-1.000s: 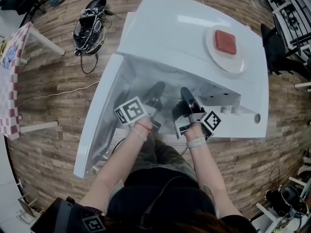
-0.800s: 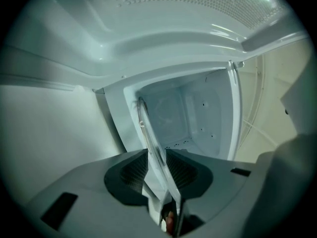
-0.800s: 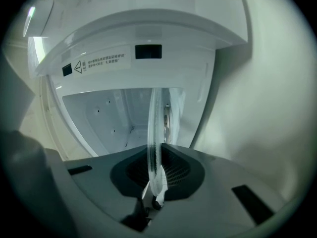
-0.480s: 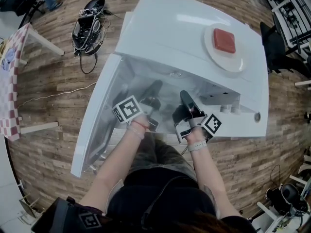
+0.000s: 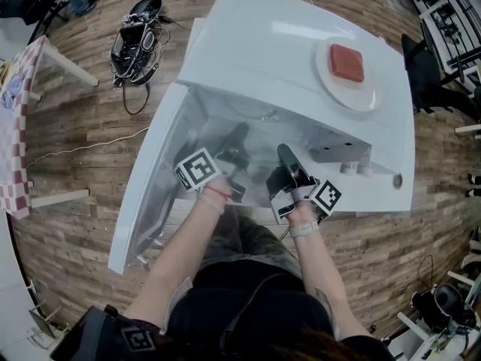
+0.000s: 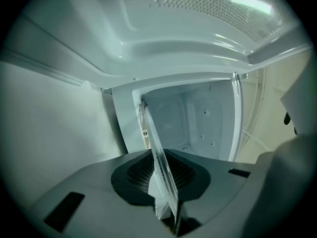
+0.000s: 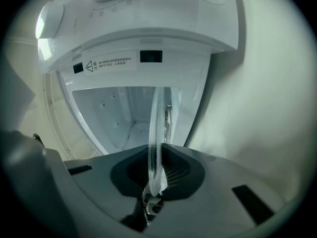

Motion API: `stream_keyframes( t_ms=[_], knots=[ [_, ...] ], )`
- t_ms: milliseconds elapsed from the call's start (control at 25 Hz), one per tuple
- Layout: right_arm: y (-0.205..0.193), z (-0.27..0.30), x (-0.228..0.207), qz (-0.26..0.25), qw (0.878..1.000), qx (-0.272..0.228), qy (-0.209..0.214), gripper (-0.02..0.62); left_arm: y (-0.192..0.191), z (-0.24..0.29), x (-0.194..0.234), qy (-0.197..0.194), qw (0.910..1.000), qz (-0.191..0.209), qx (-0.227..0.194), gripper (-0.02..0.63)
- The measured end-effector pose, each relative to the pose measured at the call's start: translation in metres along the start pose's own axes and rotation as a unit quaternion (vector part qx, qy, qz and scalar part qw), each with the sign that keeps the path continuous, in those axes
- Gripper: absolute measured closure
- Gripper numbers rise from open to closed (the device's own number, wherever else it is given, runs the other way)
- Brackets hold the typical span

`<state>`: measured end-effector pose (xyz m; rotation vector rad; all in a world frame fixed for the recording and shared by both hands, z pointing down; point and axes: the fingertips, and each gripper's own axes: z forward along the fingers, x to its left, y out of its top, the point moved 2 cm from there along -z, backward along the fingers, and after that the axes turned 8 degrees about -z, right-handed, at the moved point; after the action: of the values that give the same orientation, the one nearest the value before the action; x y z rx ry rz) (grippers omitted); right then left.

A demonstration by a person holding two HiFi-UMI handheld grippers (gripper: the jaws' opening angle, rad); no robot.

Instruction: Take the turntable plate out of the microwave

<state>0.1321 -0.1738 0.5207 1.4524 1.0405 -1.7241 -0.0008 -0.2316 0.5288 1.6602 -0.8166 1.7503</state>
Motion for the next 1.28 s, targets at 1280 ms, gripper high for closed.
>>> stream_keyframes(
  t_ms=[1280],
  knots=[
    [-0.041,-0.051,0.018,-0.044,0.995,0.072,0.052,0.551,-0.040,-0.075,-0.023,-0.072,0.9934,-0.053,-0.072,0.553]
  ],
)
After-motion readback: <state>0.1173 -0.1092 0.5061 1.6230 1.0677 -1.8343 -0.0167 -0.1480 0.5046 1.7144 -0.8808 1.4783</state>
